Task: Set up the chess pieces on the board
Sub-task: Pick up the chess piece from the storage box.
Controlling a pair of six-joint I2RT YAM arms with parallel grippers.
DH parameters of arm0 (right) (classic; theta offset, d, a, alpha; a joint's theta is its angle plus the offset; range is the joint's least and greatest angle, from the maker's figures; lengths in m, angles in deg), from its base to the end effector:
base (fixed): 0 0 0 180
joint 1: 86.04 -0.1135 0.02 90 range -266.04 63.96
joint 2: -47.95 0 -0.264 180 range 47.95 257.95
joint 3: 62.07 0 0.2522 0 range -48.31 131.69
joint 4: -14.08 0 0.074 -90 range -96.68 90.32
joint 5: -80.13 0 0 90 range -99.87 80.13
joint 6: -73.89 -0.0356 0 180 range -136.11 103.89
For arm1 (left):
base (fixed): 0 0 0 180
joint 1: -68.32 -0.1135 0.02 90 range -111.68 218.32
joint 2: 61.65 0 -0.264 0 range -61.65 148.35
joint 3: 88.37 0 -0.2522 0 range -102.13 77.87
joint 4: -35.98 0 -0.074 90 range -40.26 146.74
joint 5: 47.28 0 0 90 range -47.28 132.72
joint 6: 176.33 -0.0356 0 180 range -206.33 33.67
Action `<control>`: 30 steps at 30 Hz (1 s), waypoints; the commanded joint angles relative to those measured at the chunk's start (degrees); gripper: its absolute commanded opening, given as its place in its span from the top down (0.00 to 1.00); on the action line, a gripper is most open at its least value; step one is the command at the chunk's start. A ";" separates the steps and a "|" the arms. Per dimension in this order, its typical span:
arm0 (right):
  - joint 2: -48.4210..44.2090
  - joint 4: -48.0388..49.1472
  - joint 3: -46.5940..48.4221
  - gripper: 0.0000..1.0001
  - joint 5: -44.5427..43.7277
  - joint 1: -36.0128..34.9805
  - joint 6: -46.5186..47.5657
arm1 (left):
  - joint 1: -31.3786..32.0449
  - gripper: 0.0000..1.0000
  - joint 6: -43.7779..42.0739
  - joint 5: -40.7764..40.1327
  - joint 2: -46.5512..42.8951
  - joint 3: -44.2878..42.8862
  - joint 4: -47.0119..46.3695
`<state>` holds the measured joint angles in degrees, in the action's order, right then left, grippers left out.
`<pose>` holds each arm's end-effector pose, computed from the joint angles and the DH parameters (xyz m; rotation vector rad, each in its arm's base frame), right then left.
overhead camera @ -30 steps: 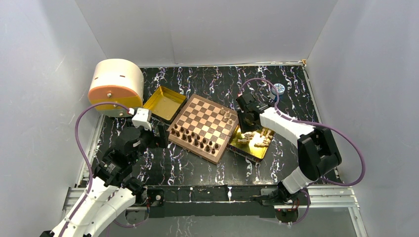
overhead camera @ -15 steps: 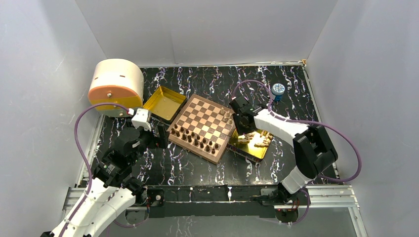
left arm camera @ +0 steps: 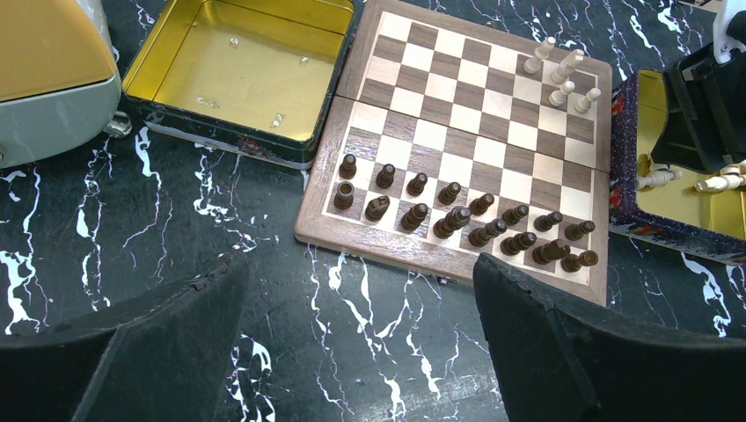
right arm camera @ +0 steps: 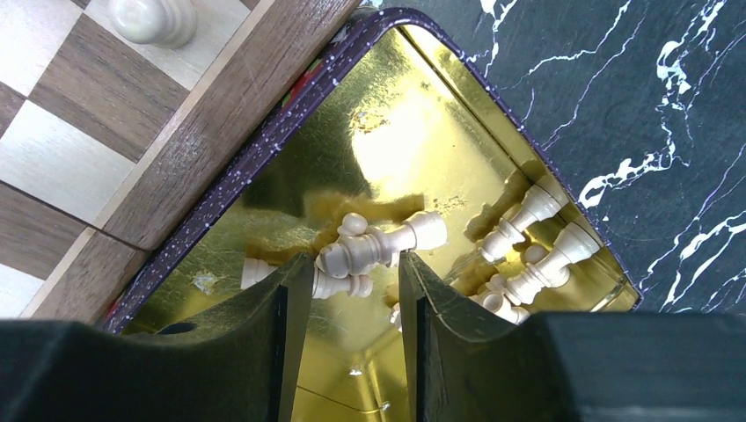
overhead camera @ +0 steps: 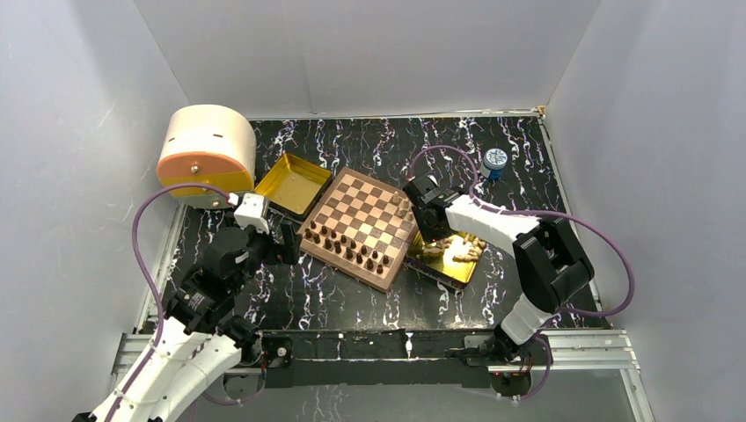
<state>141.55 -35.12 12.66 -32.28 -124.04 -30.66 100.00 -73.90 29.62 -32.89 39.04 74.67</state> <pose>0.2567 0.1833 0.1962 -0.4339 2.5854 -0.2406 0.1100 -0.0584 0.3145 0.1465 1.8302 -0.3337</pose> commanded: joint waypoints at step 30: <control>-0.67 -3.55 4.77 0.95 -8.45 -1.41 -2.50 | 0.22 0.05 -0.46 0.36 -0.02 0.39 -0.56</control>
<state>144.00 -36.76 14.65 -38.36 -125.17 -31.16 100.00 -73.90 29.81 -32.89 39.04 74.67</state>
